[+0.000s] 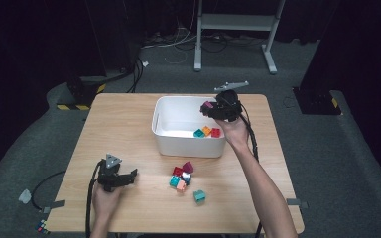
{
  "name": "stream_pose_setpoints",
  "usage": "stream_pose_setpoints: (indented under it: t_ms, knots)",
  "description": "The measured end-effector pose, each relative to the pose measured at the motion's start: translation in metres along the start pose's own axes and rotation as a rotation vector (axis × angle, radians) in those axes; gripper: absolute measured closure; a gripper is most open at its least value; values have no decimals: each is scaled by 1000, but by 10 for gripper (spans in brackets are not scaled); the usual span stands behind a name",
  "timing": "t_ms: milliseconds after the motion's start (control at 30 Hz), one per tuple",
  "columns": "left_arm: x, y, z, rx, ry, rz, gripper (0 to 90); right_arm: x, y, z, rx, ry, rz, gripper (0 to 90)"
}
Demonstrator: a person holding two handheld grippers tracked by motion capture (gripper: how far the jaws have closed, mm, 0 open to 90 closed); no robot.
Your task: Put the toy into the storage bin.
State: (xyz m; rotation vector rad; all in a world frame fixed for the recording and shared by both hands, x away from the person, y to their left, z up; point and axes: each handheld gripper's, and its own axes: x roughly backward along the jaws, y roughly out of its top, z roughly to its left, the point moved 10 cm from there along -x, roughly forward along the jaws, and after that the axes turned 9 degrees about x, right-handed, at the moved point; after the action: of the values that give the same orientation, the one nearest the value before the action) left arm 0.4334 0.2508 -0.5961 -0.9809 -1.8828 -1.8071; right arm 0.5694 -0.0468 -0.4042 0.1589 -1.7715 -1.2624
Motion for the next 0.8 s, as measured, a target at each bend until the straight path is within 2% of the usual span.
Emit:
stream_pose_setpoints:
  t_ms: [267,333,433,600,800]
  knots:
    - [0,0,0,1,1,0,168,-15,-5,-2,-4,-10,33,625]
    - [0,0,0,0,1,0,168,-18,-6,-2,-8,-3,37,583]
    - [0,0,0,1,1,0,168,-20,-9,-5,-12,-22,45,537]
    - [0,0,0,1,1,0,168,-15,-12,-7,-19,-26,28,496]
    - [0,0,0,0,1,1,168,1,-14,-6,-11,-28,-6,482]
